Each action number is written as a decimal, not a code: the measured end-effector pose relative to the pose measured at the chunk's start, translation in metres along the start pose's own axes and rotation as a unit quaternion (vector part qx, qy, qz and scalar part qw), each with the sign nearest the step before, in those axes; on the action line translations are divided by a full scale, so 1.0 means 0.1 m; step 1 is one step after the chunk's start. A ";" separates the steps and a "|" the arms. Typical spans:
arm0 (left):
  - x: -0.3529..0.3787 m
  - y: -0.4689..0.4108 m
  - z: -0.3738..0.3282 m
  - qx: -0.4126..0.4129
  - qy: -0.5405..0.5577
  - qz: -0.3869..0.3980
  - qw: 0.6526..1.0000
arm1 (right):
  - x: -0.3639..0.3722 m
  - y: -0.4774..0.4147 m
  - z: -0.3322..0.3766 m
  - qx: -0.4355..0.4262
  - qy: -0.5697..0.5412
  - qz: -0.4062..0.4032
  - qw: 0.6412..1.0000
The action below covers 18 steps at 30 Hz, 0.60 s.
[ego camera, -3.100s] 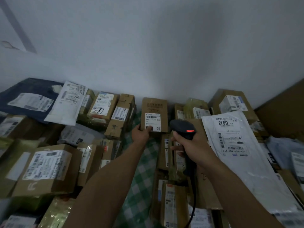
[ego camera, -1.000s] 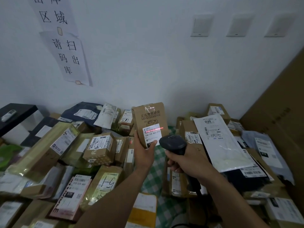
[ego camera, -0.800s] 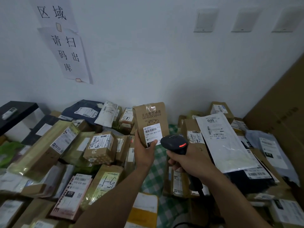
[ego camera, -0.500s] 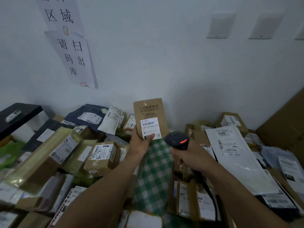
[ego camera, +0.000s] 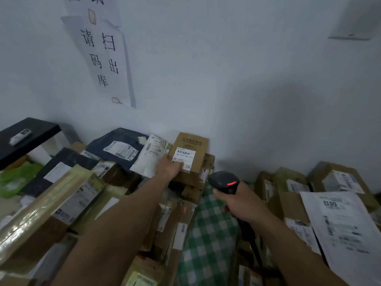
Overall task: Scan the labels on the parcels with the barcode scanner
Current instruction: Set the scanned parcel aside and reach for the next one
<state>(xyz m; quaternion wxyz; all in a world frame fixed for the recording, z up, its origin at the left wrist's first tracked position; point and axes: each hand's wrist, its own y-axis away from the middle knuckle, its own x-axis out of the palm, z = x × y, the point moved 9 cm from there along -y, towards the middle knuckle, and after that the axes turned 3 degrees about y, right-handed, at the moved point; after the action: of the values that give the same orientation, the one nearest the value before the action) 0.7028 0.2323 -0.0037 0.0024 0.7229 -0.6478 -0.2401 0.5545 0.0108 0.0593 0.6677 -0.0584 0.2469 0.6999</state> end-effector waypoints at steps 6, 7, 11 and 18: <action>0.10 -0.05 -0.24 0.178 -0.177 -0.095 0.963 | 0.02 -0.09 -0.21 0.028 -0.007 -0.010 1.000; 0.23 -0.01 -0.24 0.195 -0.233 -0.070 0.950 | 0.00 -0.08 -0.23 0.032 -0.008 -0.013 0.999; 0.49 -0.08 -0.04 0.171 -0.359 -0.030 0.917 | -0.09 0.00 -0.29 0.037 -0.022 -0.029 0.999; 0.46 -0.07 -0.15 0.172 -0.347 -0.074 0.919 | -0.30 0.28 -0.35 0.049 -0.052 -0.064 0.995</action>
<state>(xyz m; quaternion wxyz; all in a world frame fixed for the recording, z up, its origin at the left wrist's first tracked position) 0.7172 0.1858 -0.0084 -0.3648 0.6298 -0.5837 -0.3600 0.5221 -0.0311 0.0490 0.7249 -0.0047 0.2414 0.6452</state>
